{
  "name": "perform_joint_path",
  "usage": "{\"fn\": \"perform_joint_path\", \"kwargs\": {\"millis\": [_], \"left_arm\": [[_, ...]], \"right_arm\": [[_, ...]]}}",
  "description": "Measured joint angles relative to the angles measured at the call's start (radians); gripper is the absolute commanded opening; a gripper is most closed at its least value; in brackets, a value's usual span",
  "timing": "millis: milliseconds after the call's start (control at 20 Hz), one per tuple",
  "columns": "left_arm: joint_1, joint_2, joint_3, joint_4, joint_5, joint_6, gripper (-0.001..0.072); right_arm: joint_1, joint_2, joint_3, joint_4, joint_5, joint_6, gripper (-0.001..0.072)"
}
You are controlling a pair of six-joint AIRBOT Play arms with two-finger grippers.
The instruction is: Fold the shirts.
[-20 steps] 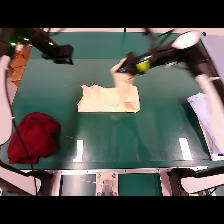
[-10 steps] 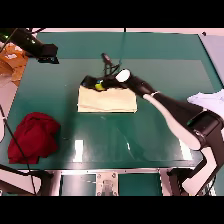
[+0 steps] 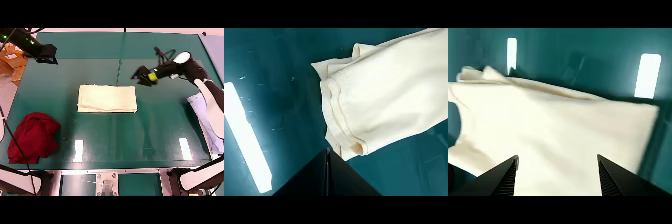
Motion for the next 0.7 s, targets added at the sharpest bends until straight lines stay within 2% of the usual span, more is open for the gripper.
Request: {"fn": "perform_joint_path", "kwargs": {"millis": [200,400,450,500,550,600,700], "left_arm": [[0.0,0.0,-0.034,0.0,0.011,-0.009,0.0023],[0.0,0.0,-0.065,0.0,0.018,-0.016,0.0024],[0.0,0.001,-0.068,0.0,0.017,-0.016,0.0023],[0.0,0.001,-0.07,0.0,0.016,-0.016,0.0023],[0.0,0.002,-0.072,0.0,0.013,-0.016,0.0023],[0.0,0.001,-0.074,0.0,0.01,-0.017,0.0023],[0.0,0.002,-0.075,0.0,0.003,-0.017,0.0023]], "right_arm": [[-0.06,-0.005,-0.166,0.016,0.027,-0.074,0.0572],[-0.022,-0.055,-0.254,0.144,0.008,-0.163,0.057],[-0.006,-0.066,-0.263,0.19,0.002,-0.185,0.0508],[0.01,-0.075,-0.269,0.23,-0.014,-0.208,0.0171],[0.026,-0.084,-0.272,0.27,-0.034,-0.229,0.0057],[0.039,-0.087,-0.268,0.319,-0.034,-0.245,0.0017],[0.055,-0.087,-0.235,0.398,-0.019,-0.266,0.0016]]}}
